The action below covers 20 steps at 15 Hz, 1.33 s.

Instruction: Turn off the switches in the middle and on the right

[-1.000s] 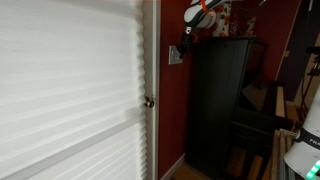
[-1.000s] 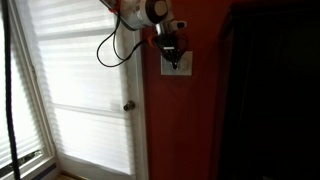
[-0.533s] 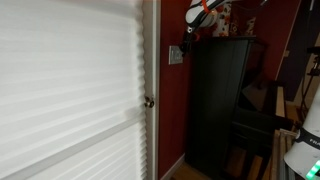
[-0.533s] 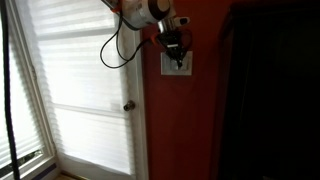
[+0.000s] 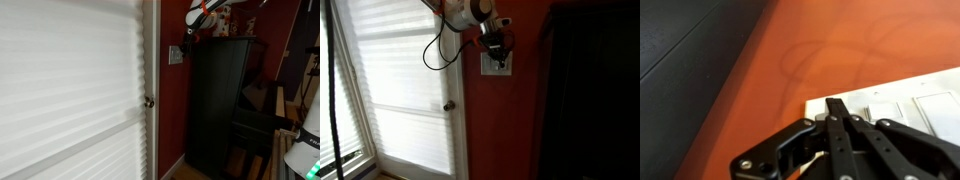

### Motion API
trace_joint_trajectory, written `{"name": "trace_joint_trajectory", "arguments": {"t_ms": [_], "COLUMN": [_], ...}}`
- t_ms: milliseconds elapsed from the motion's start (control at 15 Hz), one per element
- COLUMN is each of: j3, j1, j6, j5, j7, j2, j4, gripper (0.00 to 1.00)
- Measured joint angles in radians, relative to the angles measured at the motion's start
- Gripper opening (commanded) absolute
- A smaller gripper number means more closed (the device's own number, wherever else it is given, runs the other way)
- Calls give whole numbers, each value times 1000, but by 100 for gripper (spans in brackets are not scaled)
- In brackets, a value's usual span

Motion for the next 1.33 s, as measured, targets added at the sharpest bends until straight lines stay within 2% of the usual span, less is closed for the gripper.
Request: {"name": "trace_joint_trajectory", "arguments": {"t_ms": [333, 600, 733, 867, 933, 1000, 1200, 1333], "j3": [0, 0, -1, -2, -2, 1, 30, 52], "j1": [0, -1, 1, 5, 8, 11, 14, 19], "j6": [68, 75, 33, -70, -139, -208, -370, -412], "j5": [3, 4, 0, -1, -1, 3, 35, 50], "j7": [1, 6, 32, 79, 94, 96, 58, 4], "j2": [31, 37, 37, 32, 23, 10, -52, -108], "j4": [5, 5, 6, 15, 20, 24, 16, -11], "gripper": [4, 4, 5, 5, 30, 31, 51, 64]}}
